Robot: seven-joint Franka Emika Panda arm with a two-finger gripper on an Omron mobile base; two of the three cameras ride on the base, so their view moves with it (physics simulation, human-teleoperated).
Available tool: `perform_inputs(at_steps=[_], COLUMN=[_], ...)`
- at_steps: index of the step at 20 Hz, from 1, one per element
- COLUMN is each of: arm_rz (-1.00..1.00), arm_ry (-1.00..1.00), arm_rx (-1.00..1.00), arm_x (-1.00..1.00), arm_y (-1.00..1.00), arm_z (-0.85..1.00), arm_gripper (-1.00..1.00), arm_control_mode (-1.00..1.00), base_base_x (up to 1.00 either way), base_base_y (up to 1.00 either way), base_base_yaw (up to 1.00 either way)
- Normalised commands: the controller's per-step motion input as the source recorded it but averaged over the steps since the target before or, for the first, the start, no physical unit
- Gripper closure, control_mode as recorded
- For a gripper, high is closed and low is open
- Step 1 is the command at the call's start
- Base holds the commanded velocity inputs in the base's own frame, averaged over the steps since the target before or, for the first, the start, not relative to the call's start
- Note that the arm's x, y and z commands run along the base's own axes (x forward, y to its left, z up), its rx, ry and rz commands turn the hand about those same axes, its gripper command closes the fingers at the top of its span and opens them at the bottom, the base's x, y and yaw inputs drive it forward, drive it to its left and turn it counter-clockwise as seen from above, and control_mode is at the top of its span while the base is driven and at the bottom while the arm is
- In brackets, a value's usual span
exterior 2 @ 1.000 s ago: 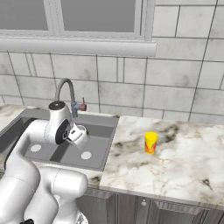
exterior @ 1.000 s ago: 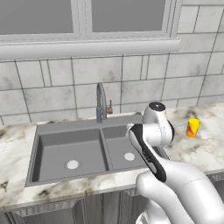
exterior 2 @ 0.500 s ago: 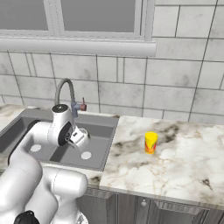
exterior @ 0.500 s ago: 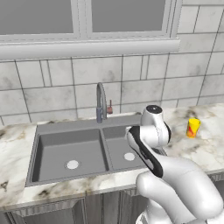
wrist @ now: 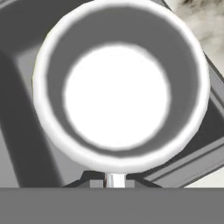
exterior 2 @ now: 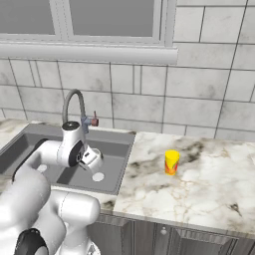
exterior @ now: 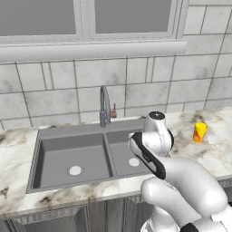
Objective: Move any existing items from the left basin to the right basin for drying. Then move the cup from the counter to the left basin of the sink for washing.
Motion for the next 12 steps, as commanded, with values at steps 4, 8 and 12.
perform_inputs(at_steps=[4, 8, 12], arm_rz=[0.0, 0.0, 0.0], arm_ry=[0.01, 0.06, 0.01], arm_rx=[0.0, 0.0, 0.01], arm_x=[0.12, 0.11, 0.05], arm_y=[0.0, 0.0, 0.0], arm_z=[-0.14, -0.19, -0.23], arm_gripper=[1.0, 1.0, 1.0], arm_control_mode=[-1.0, -1.0, -1.0], base_base_x=[0.0, 0.0, 0.0], base_base_y=[0.0, 0.0, 0.0], base_base_yaw=[0.0, 0.0, 0.0])
